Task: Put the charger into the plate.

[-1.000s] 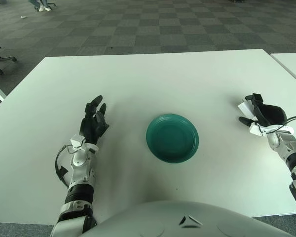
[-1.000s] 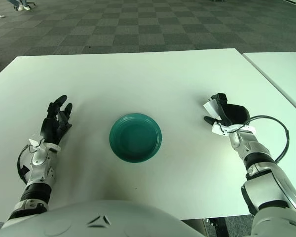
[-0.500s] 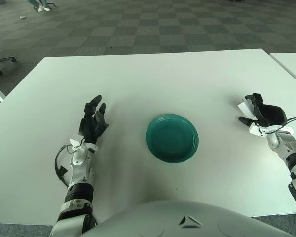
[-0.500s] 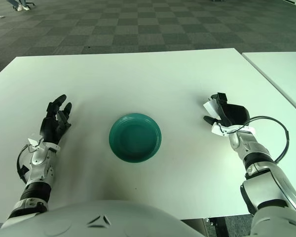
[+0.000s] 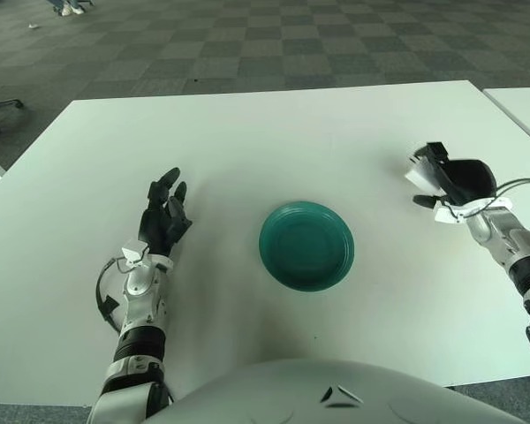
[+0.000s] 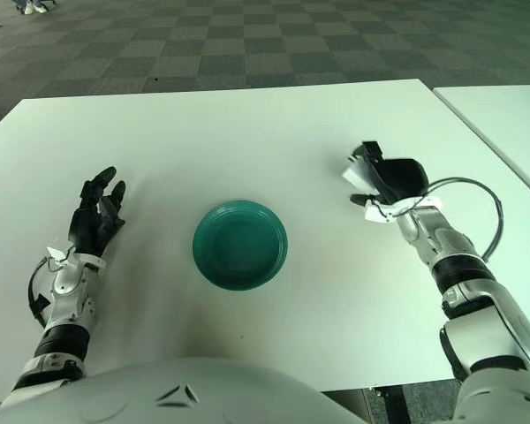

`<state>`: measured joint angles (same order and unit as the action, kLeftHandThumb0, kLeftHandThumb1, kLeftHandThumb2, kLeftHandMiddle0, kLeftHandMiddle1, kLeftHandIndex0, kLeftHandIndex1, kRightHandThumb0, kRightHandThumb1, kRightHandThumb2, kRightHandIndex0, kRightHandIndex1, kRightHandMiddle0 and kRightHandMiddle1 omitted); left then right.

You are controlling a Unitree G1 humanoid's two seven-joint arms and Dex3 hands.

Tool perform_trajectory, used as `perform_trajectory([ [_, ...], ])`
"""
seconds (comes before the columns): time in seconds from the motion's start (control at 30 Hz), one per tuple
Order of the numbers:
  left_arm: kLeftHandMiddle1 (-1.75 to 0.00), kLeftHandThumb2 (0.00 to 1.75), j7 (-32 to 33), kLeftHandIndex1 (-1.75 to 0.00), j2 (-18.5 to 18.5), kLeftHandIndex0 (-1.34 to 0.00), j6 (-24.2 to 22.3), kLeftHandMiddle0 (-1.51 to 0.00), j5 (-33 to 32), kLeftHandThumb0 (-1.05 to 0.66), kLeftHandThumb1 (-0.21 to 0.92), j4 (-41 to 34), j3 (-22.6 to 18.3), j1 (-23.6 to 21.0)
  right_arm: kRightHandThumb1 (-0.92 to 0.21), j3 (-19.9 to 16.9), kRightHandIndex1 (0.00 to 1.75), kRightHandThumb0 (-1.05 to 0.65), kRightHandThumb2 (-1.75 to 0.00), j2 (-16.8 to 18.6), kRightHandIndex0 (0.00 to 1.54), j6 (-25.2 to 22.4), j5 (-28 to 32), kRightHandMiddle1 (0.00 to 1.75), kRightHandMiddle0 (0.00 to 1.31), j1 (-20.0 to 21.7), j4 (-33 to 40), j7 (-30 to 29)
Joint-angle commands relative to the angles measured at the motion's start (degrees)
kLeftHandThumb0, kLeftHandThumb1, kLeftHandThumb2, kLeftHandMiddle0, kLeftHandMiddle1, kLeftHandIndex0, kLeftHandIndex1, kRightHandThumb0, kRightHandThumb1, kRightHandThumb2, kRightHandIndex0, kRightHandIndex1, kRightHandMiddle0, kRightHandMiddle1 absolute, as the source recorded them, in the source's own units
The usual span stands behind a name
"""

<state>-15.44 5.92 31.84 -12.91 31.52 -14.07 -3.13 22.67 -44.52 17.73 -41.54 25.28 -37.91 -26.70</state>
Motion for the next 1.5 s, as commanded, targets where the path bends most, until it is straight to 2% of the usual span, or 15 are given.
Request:
perform_trajectory([
  [0.0, 0.00, 0.94, -1.3, -0.74, -0.9, 0.00, -3.2, -0.30, -2.0, -0.85, 0.92, 4.7, -0.6, 3.3, -0.36, -6.2, 1.75, -0.46, -1.26, -3.7, 1.11, -4.0, 1.2, 1.75, 0.58, -1.1, 27.6, 11.7],
  [0.07, 0.00, 0.94, -1.5, -0.74, -0.8, 0.00, -3.3, -0.30, -2.1, -0.85, 0.92, 4.5, -0.7, 3.4, -0.36, -5.1, 1.75, -0.46, -1.25, -2.3, 1.10, -3.1, 0.8, 1.75, 0.57, 2.0, 23.4, 11.7],
  [0.2, 0.00, 0.94, -1.8, -0.74, -0.6, 0.00, -3.4, -0.30, -2.3, -0.85, 0.92, 4.5, -1.0, 3.5, -0.37, -5.1, 1.75, -0.46, -1.24, -0.7, 1.09, -4.0, -0.1, 1.75, 0.57, 4.3, 24.4, 14.4],
  [0.27, 0.00, 0.94, -2.1, -0.74, -0.4, 0.00, -3.4, -0.30, -2.5, -0.85, 0.92, 4.5, -1.1, 3.6, -0.37, -3.3, 1.75, -0.46, -1.24, 3.1, 1.09, -4.6, -2.1, 1.75, 0.57, 7.4, 23.1, 14.3],
  [0.33, 0.00, 0.94, -2.4, -0.74, -0.2, 0.00, -3.4, -0.30, -2.8, -0.85, 0.92, 4.5, -1.2, 3.6, -0.38, -2.2, 1.75, -0.46, -1.24, 5.6, 1.09, -4.8, -3.4, 1.75, 0.57, 8.8, 22.3, 14.2],
  [0.5, 0.00, 0.94, -3.0, -0.74, 0.0, 0.00, -3.4, -0.30, -3.2, -0.85, 0.92, 4.6, -1.4, 3.8, -0.38, -1.4, 1.75, -0.46, -1.23, 8.1, 1.10, -5.7, -4.8, 1.75, 0.56, 8.3, 24.4, 16.9],
  [0.73, 0.00, 0.94, -3.4, -0.74, -0.1, 0.00, -3.4, -0.30, -3.4, -0.85, 0.92, 3.6, -1.6, 4.8, -0.42, 2.5, 1.75, -0.45, -1.19, 12.8, 1.10, -9.1, -5.1, 1.75, 0.53, 7.3, 35.9, 31.4],
  [0.8, 0.00, 0.94, -3.4, -0.74, -0.2, 0.00, -3.4, -0.30, -3.4, -0.85, 0.92, 3.3, -1.5, 5.0, -0.44, 2.7, 1.75, -0.44, -1.16, 13.7, 1.11, -9.9, -5.2, 1.75, 0.51, 6.8, 38.0, 33.9],
  [0.87, 0.00, 0.94, -3.4, -0.74, -0.3, 0.00, -3.4, -0.30, -3.3, -0.85, 0.92, 2.9, -1.4, 5.4, -0.45, 3.4, 1.75, -0.44, -1.14, 14.8, 1.12, -9.3, -3.9, 1.74, 0.51, 7.1, 39.1, 37.1],
  [0.97, 0.00, 0.94, -3.3, -0.74, -0.6, 0.00, -3.3, -0.30, -3.2, -0.85, 0.92, 2.1, -1.3, 6.0, -0.48, 5.2, 1.75, -0.43, -1.08, 15.9, 1.11, -5.0, -1.1, 1.70, 0.51, 7.7, 38.9, 40.9],
  [1.17, 0.00, 0.94, -3.1, -0.74, -1.2, 0.00, -3.1, -0.30, -2.9, -0.85, 0.92, 1.2, -0.9, 7.0, -0.51, 6.0, 1.75, -0.43, -1.00, 16.2, 1.10, 1.0, -0.9, 1.64, 0.53, 6.1, 39.2, 42.0],
  [1.3, 0.00, 0.94, -2.8, -0.74, -1.7, 0.00, -2.9, -0.30, -2.6, -0.85, 0.92, 0.8, -0.6, 7.5, -0.51, 4.9, 1.75, -0.42, -0.99, 15.8, 1.11, 0.8, -0.8, 1.64, 0.53, 3.4, 43.4, 44.1],
  [1.47, 0.00, 0.94, -2.5, -0.74, -2.3, 0.00, -2.8, -0.30, -2.2, -0.85, 0.92, 0.0, -0.3, 8.2, -0.52, 5.2, 1.75, -0.42, -0.97, 16.5, 1.12, -2.2, -0.4, 1.64, 0.52, 2.7, 46.9, 50.9],
])
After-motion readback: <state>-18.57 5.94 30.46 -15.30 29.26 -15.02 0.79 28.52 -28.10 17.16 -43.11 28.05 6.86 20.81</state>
